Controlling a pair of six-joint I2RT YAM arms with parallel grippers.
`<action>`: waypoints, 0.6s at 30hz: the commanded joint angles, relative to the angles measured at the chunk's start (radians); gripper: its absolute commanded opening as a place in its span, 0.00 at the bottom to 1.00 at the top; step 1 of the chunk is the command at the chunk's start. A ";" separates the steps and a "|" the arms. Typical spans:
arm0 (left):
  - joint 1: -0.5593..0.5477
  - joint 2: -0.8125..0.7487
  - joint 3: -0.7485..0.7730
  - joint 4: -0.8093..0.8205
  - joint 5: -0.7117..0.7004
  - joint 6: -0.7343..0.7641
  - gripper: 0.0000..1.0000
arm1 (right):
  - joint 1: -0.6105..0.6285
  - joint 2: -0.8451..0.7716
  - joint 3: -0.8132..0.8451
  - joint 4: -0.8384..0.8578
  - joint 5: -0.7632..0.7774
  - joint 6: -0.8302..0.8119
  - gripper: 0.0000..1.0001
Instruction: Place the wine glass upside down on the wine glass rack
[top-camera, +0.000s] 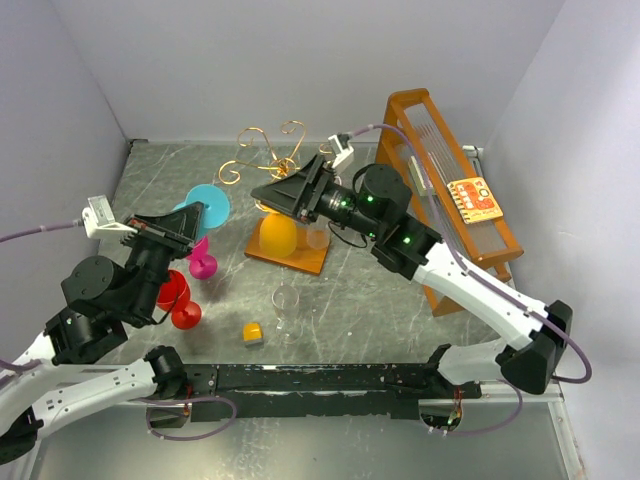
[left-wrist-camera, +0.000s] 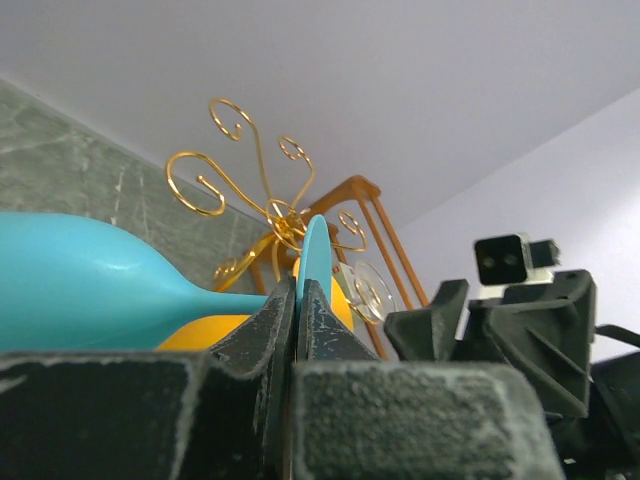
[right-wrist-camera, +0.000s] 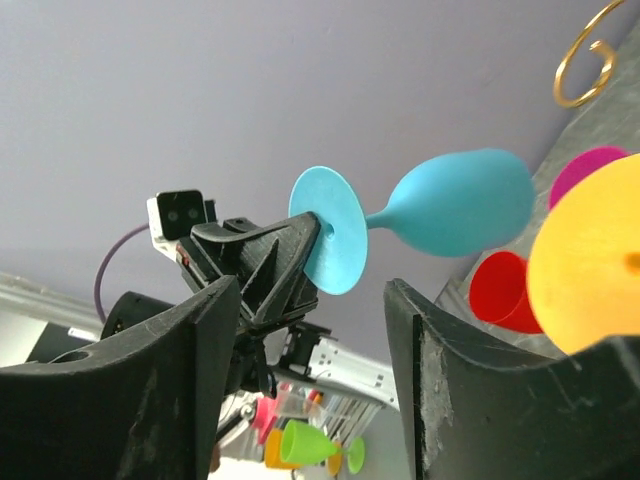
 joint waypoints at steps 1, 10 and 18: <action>-0.001 0.011 0.013 0.035 -0.098 0.050 0.07 | -0.031 -0.066 -0.041 -0.028 0.079 -0.052 0.60; 0.001 0.130 0.007 0.090 -0.142 0.070 0.07 | -0.038 -0.241 -0.163 0.080 0.069 -0.307 0.61; 0.014 0.231 0.022 0.183 -0.111 0.070 0.07 | -0.039 -0.404 -0.298 0.115 0.028 -0.452 0.62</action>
